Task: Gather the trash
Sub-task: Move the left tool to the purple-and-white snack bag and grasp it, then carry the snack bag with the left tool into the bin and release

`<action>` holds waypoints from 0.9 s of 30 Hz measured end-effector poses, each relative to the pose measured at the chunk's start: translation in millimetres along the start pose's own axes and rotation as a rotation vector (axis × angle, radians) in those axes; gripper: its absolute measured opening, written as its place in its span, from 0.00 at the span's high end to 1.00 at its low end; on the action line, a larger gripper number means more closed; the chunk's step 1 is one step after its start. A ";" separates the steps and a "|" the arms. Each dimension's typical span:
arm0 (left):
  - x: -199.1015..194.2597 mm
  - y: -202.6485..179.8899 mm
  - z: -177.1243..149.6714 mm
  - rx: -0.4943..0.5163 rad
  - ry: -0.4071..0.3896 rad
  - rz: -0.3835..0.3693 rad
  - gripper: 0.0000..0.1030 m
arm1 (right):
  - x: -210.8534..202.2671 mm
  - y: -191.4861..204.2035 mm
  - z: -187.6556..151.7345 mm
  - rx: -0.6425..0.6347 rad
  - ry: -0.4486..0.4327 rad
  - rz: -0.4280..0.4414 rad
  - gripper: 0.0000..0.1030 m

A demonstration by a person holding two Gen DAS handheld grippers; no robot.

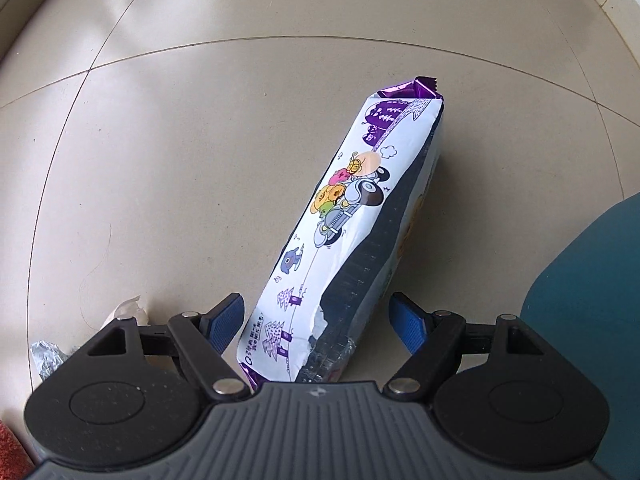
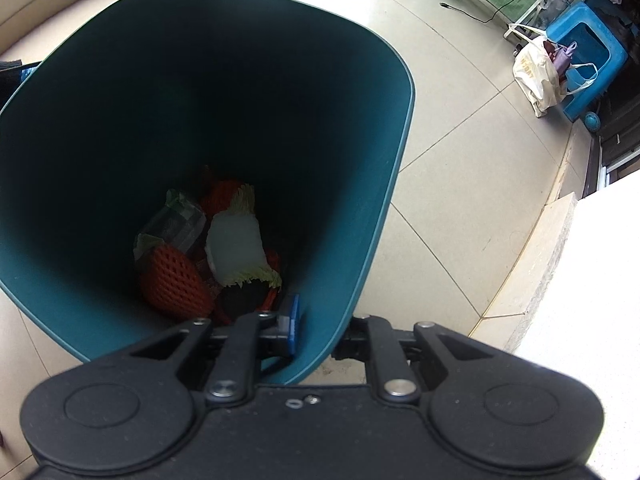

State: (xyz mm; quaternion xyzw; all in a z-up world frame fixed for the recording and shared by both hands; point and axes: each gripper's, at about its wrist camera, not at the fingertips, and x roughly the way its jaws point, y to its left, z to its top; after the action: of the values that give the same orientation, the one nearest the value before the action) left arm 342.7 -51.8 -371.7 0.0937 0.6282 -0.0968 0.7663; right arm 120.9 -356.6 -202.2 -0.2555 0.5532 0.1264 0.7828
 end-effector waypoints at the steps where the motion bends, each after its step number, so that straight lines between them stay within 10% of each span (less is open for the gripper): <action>1: 0.1 -1.0 -2.8 -0.008 -0.007 -0.009 0.23 | 0.2 0.6 0.1 0.000 0.001 -0.003 0.87; 12: -10.7 -10.4 -28.3 -0.050 -0.011 0.008 0.56 | -0.1 2.0 -1.7 0.009 -0.009 -0.010 0.87; 27: -131.1 -4.9 -69.2 -0.148 -0.088 0.059 0.57 | -5.0 4.2 -13.1 0.042 -0.057 -0.022 0.89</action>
State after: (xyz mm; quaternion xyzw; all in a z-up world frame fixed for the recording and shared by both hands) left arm 250.8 -34.1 -256.6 0.0507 0.5962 -0.0316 0.8006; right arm 106.6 -359.7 -202.1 -0.2413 0.5302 0.1135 0.8048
